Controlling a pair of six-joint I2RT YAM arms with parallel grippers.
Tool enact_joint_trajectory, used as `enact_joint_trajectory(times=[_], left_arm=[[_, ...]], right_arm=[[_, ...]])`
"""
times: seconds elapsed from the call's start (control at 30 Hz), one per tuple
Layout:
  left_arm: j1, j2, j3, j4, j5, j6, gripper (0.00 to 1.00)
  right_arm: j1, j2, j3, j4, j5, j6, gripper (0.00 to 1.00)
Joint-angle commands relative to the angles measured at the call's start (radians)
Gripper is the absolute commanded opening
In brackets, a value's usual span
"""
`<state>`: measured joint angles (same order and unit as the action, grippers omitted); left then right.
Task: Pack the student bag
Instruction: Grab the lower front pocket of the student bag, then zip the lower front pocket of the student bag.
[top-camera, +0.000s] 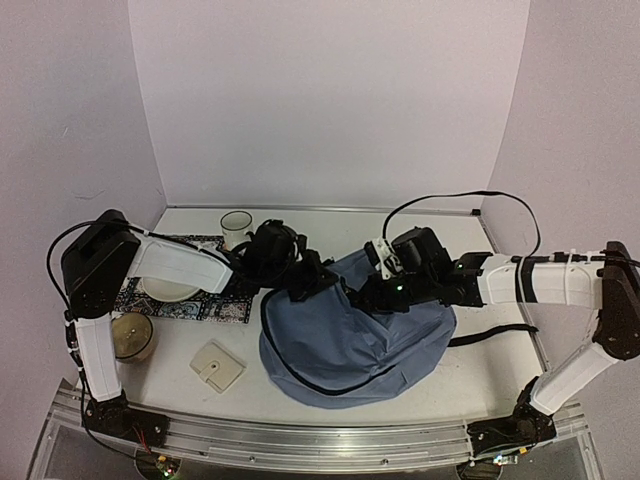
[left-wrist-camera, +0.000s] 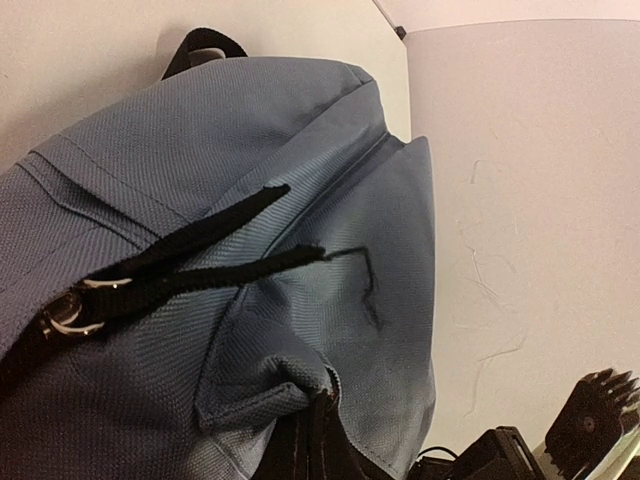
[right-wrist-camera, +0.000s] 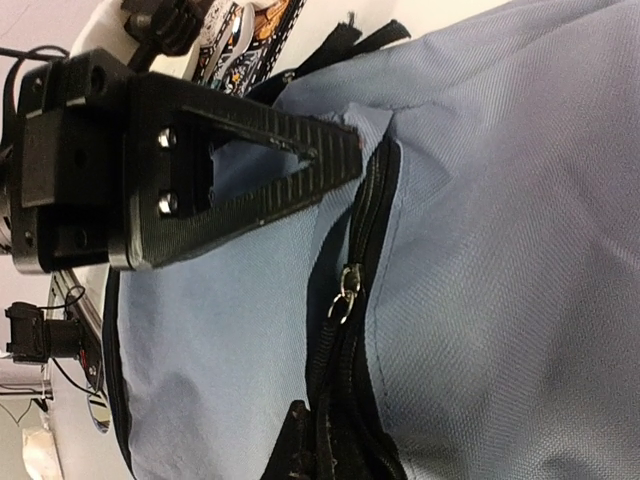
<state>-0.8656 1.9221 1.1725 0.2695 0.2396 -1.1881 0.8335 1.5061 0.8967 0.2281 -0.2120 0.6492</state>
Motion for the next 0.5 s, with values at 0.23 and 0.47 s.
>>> enact_joint_trajectory(times=[0.23, 0.47], left_arm=[[0.091, -0.013, 0.037, -0.003, -0.133, 0.022, 0.0], [0.108, 0.011, 0.06, -0.007, -0.15, 0.016, 0.0]], right_arm=[[0.008, -0.197, -0.104, -0.172, -0.016, -0.018, 0.0], [0.008, -0.28, -0.233, -0.209, 0.004, 0.031, 0.0]])
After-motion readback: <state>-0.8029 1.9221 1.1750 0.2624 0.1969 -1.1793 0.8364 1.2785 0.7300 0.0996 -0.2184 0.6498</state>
